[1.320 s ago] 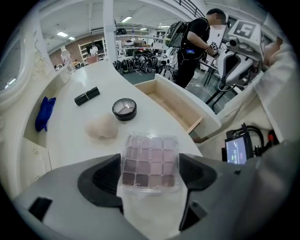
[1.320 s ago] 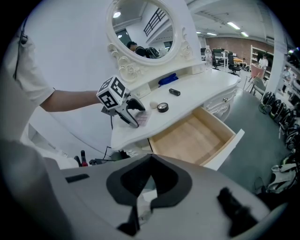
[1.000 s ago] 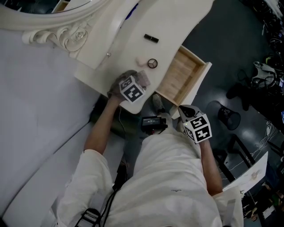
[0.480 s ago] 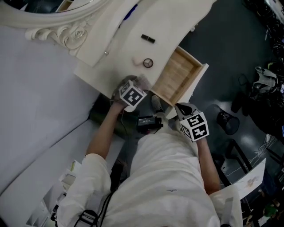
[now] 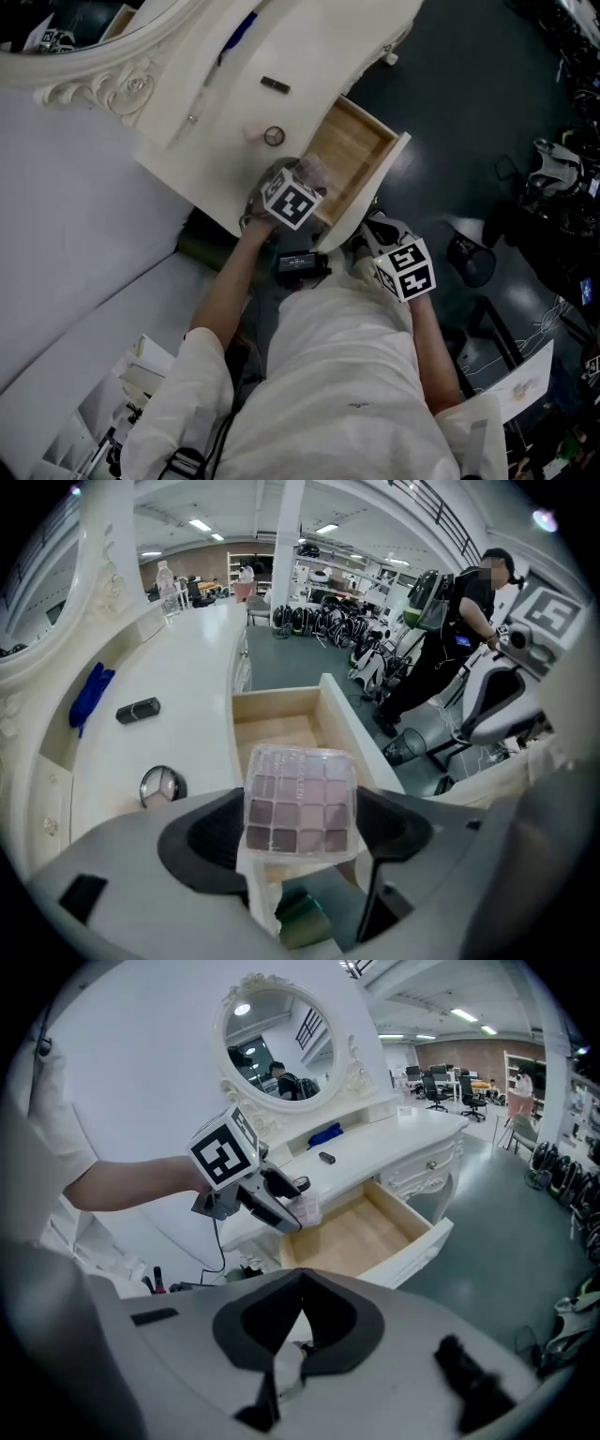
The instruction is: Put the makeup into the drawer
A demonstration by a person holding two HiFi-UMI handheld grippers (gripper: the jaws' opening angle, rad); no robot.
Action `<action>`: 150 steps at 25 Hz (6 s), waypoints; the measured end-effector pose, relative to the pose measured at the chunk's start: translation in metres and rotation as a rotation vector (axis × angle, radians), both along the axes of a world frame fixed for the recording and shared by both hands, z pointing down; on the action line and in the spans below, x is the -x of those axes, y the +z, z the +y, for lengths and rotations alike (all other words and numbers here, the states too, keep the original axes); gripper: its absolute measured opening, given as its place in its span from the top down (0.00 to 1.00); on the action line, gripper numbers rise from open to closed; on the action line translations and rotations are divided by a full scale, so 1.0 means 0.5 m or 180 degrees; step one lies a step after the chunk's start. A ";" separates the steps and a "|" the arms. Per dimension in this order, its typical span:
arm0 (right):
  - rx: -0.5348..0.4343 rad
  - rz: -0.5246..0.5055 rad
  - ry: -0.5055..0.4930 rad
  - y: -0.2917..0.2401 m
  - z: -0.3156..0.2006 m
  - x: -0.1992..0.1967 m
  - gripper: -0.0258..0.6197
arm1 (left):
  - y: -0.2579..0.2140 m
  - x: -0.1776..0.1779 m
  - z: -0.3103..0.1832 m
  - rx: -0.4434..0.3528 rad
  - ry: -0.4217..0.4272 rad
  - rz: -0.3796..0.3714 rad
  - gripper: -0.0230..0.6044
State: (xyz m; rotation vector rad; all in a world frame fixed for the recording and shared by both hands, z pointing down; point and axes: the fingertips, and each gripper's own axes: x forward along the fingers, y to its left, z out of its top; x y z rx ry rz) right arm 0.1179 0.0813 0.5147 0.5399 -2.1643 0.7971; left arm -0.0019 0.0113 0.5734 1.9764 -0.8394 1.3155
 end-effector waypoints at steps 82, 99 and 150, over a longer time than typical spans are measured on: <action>-0.0522 -0.0324 0.0198 -0.127 -0.020 0.004 0.94 | -0.300 -0.085 0.084 -0.0924 -0.1138 0.0919 0.95; -0.0473 -0.0247 0.0154 -0.116 -0.008 0.033 0.94 | -0.278 -0.038 0.092 -0.0777 -0.1286 0.1021 0.95; -0.1172 0.0747 -0.1417 0.133 -0.281 0.649 0.73 | -0.031 0.370 0.041 -0.0529 -0.2750 0.1383 0.95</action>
